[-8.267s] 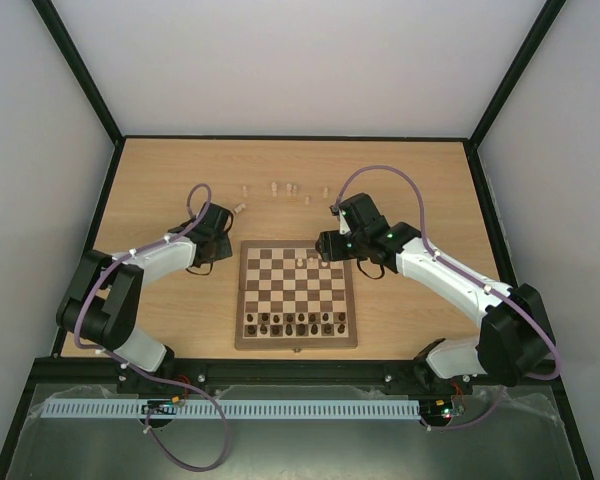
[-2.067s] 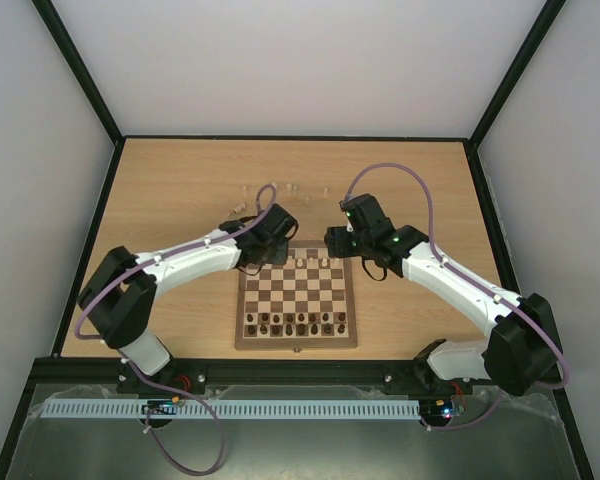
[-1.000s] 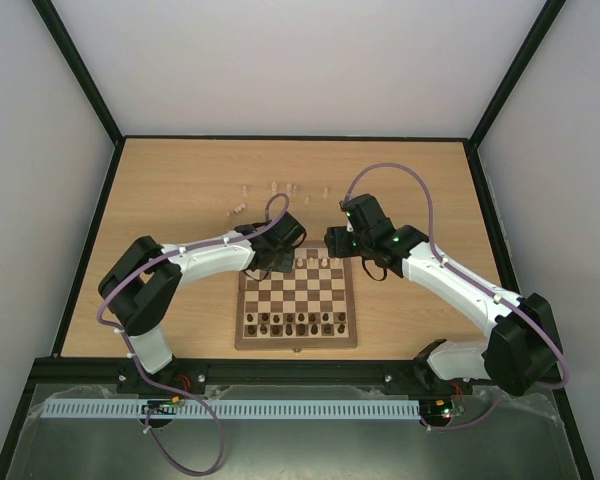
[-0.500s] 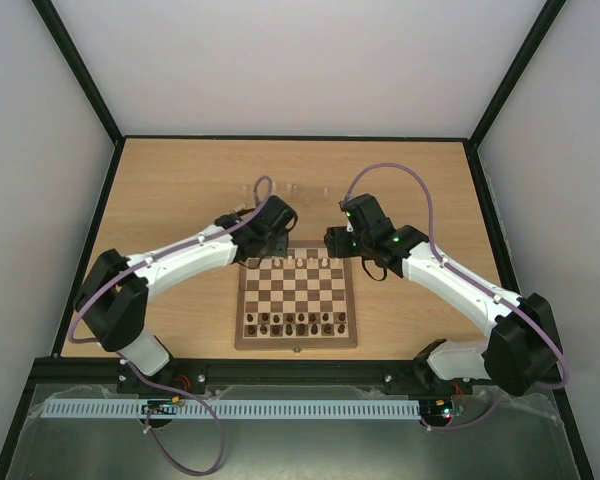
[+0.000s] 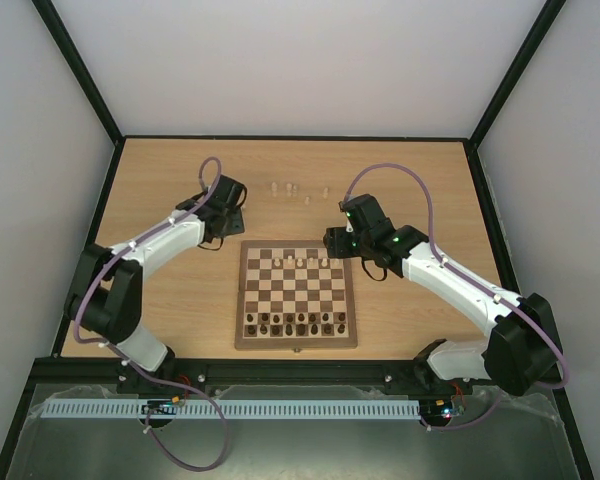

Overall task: Set up the chess pieces on the board
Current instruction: Pick up the chess piece at the center of the board.

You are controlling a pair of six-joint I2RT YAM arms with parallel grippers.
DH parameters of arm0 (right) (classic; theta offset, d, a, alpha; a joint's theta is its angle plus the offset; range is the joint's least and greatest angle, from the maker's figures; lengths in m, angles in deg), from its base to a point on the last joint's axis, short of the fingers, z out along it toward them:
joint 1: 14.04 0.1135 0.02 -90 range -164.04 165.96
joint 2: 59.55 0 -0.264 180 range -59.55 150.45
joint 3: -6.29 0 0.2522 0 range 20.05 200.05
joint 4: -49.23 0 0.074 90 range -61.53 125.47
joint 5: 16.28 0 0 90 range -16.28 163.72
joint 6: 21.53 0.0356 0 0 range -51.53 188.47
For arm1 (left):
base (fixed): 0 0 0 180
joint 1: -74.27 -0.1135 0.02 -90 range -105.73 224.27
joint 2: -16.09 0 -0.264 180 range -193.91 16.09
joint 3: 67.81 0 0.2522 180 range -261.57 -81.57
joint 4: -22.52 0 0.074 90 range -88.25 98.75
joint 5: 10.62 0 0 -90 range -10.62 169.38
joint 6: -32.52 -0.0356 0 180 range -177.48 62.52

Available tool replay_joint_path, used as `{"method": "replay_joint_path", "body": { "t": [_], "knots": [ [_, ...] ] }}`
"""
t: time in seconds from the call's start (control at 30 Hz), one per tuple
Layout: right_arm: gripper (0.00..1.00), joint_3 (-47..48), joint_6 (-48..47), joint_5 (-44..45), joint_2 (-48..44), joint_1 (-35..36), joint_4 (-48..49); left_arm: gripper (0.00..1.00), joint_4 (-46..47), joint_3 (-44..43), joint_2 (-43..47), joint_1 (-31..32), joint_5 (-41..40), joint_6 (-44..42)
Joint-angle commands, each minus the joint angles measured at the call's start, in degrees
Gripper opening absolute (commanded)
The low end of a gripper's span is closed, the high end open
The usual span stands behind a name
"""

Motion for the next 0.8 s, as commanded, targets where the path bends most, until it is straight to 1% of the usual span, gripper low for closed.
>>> {"method": "replay_joint_path", "body": {
  "t": [0.0,0.2,0.37,0.5,0.77],
  "knots": [
    [0.71,-0.64,-0.06,-0.29,-0.34,0.23,0.29,0.59,3.42,1.10,-4.05,-1.34,0.16,-1.33],
    [0.71,-0.69,-0.19,-0.65,-0.16,0.23,0.29,0.58,5.62,0.17,-8.53,-2.98,2.21,-2.04],
    [0.71,-0.67,-0.19,-0.95,0.08,0.23,0.38,0.54,6.25,-0.32,-10.91,-4.11,2.86,-2.52],
    [0.71,-0.61,-0.20,-1.25,0.23,0.28,0.47,0.47,6.93,-0.31,-12.33,-4.89,3.49,-2.86],
    [0.71,-0.62,-0.25,-1.38,0.41,0.25,0.55,0.30,7.48,-1.33,-14.99,-5.11,4.28,-3.41]
  ]
}}
